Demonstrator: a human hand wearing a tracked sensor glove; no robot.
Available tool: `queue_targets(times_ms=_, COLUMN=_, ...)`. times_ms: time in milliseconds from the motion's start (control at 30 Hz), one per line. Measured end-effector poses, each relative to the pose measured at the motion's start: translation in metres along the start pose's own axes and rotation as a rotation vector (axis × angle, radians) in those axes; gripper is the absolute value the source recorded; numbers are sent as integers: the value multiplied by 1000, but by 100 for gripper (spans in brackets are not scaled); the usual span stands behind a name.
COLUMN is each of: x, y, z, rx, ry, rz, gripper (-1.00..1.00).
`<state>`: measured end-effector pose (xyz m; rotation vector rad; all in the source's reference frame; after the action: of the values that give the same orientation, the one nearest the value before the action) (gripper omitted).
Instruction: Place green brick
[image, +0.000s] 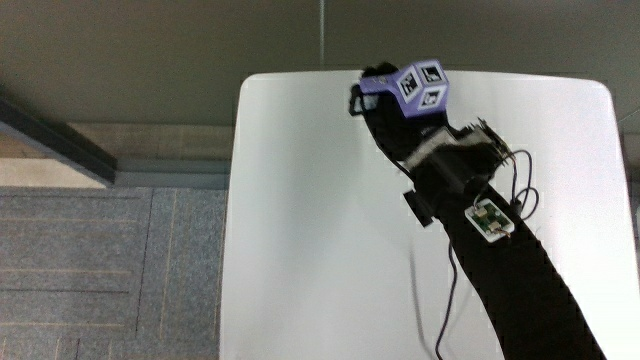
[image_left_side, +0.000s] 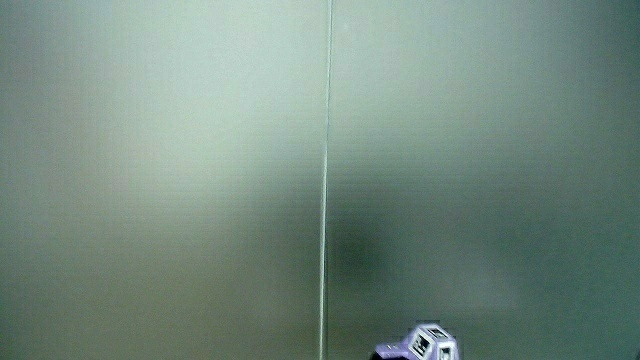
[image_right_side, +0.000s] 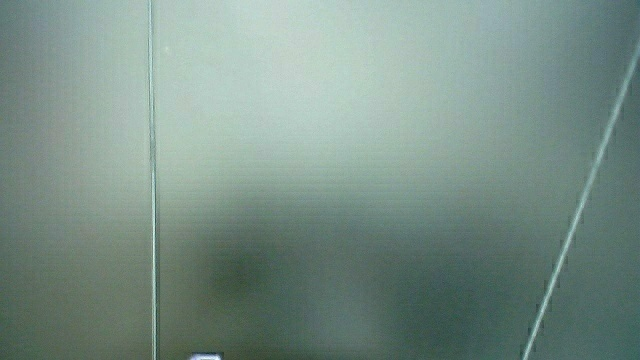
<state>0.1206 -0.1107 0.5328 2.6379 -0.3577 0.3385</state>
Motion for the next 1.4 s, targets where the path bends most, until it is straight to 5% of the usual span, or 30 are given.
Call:
queue_targets(times_ms=33, x=9, y=6, z=-17, rx=32, ry=19, rz=31, gripper=0)
queue_targets(times_ms=167, x=13, y=8, z=-34, rx=-15, ry=-7, rz=-3, gripper=0)
queue_targets(times_ms=333, x=13, y=4, z=-30, rx=-11, ry=21, rz=8, gripper=0)
queue_targets(times_ms=433, x=14, y=4, z=-36, rx=27, ry=-14, rz=11, gripper=0)
queue_targets(times_ms=533, x=16, y=2, z=-41, rx=2, ry=0, rz=6, gripper=0)
queue_targets(times_ms=1000, x=23, y=5, z=-45, rx=-147, ry=32, rz=-25, gripper=-61)
queue_targets(times_ms=1233, x=26, y=6, z=-63, rx=-243, ry=14, rz=-52, gripper=-91)
queue_targets(times_ms=1400, x=32, y=6, z=-59, rx=-214, ry=20, rz=-43, gripper=-100)
